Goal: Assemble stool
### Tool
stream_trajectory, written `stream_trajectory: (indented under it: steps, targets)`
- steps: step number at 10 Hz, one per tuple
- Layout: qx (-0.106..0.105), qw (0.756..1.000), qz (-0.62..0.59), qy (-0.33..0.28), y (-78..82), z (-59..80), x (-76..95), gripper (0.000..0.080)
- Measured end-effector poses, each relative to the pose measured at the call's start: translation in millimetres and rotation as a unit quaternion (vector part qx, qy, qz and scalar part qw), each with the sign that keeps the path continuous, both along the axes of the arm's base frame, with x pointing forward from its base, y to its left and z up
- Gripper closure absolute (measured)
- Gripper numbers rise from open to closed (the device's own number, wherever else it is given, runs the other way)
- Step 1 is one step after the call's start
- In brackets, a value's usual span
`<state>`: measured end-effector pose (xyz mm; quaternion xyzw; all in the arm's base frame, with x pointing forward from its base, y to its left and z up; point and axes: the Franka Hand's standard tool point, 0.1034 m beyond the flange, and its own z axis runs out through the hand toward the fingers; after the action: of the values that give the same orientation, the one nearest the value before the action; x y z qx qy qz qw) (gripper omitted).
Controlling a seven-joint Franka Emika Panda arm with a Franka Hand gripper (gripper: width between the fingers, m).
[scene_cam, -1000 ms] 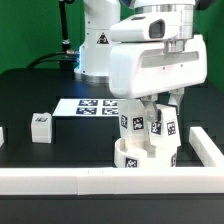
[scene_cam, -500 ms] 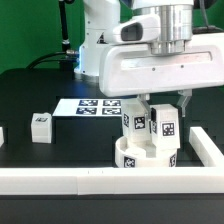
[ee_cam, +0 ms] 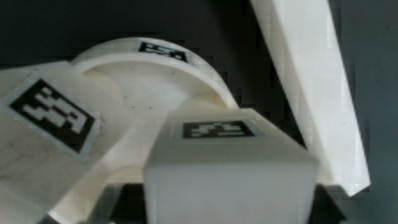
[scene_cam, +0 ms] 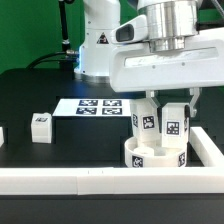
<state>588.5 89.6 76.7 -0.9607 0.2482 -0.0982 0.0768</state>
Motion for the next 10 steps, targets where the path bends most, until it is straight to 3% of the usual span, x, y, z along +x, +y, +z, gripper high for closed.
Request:
stream_trajectory:
  steps: [2,4,7,9,10]
  targets:
    - [0.039,0.992,-0.123,0.002,1.8,3.0,3.2,0.0462]
    - [0.084,0.963,-0.257,0.001,6.7,4.7,3.4,0.0462]
    - [0.143,0.897,-0.417,0.009,18.5,4.7,0.7,0.0462]
    - [0.170,0.856,-0.488,0.021,31.4,3.9,-3.9,0.0462]
    - [0.189,0.822,-0.537,0.024,31.8,4.8,-4.3,0.0462]
